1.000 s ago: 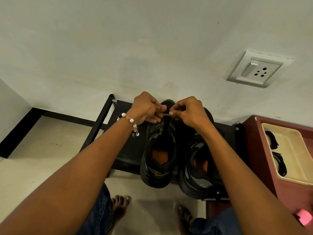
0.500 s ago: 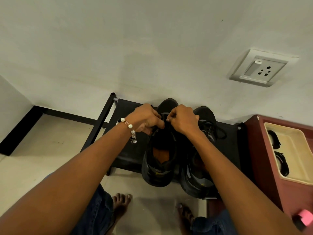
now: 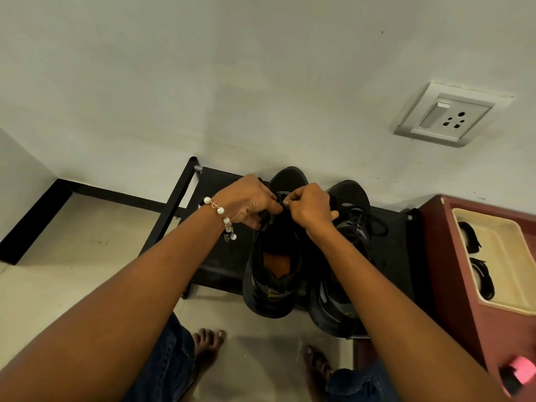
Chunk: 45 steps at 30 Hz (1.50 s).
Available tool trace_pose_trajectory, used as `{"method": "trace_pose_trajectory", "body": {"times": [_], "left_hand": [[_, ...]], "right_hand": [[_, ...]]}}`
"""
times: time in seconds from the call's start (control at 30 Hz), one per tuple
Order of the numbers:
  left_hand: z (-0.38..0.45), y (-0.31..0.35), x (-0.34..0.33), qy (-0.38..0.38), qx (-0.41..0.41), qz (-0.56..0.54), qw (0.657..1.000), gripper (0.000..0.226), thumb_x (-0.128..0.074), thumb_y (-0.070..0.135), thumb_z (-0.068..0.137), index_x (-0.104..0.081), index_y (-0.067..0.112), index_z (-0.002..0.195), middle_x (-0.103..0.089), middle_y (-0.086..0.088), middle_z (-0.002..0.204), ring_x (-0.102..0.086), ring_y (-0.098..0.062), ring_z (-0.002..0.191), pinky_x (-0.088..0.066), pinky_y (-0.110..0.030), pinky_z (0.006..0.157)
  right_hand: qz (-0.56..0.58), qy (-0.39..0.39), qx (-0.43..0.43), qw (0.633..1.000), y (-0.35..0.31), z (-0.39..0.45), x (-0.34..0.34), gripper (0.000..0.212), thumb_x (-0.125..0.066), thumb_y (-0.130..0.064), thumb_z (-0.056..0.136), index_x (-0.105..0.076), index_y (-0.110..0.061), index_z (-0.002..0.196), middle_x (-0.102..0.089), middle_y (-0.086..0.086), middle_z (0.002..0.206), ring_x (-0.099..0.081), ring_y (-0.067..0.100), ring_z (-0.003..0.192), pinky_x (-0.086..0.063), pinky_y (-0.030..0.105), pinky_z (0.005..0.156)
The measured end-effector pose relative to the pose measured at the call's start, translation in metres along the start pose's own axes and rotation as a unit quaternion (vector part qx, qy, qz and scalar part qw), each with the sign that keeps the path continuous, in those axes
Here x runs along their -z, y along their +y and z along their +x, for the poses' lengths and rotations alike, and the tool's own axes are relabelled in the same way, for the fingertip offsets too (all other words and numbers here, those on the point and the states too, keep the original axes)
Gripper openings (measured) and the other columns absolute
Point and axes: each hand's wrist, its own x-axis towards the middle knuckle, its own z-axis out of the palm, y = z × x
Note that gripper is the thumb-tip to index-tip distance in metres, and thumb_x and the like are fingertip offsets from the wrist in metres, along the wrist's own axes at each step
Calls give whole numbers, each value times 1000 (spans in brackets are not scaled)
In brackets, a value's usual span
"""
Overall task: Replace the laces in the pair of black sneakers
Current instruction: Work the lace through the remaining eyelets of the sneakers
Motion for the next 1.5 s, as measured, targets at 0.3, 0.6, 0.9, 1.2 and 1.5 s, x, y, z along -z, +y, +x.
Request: {"method": "trace_pose_trajectory", "body": {"times": [0.3, 0.6, 0.9, 1.2, 1.5], "left_hand": [[26, -10, -10, 153, -25, 20, 988, 13, -74, 6, 82, -77, 10, 94, -71, -8, 96, -68, -22, 87, -60, -39, 77], [38, -13, -15, 208, -29, 58, 976, 23, -84, 22, 71, -77, 13, 91, -72, -7, 91, -70, -22, 82, -60, -36, 75], [35, -10, -15, 203, -54, 93, 973, 27, -87, 25, 67, -77, 11, 88, -73, -9, 86, -71, -25, 74, -61, -37, 73], [42, -14, -12, 206, -43, 80, 974, 23, -84, 25, 71, -76, 10, 87, -72, -7, 89, -70, -23, 76, -61, -38, 70], [42, -14, -16, 169, -75, 142, 972, 22, -68, 24, 88, -68, 5, 97, -67, -12, 95, -67, -27, 83, -59, -43, 75]], "right_hand": [[23, -2, -13, 1000, -2, -3, -2, 19, -59, -11, 91, -77, -8, 87, -73, 6, 97, -59, 22, 99, -33, 47, 98], [107, -84, -39, 990, 6, 12, -9, 29, -67, -7, 87, -70, -20, 61, -69, -1, 81, -60, 24, 101, -45, 55, 98], [-6, 39, -17, 999, 8, 8, -16, 15, -65, -6, 89, -75, -12, 79, -69, 0, 82, -57, 17, 92, -31, 51, 101], [110, 63, -44, 991, 8, 7, -16, 44, -66, 5, 82, -61, -28, 53, -70, -8, 69, -68, 17, 86, -35, 50, 99], [28, 111, 48, 992, 8, -10, -10, 20, -70, -3, 84, -73, -22, 89, -68, -8, 76, -62, 15, 94, -25, 35, 81]]}}
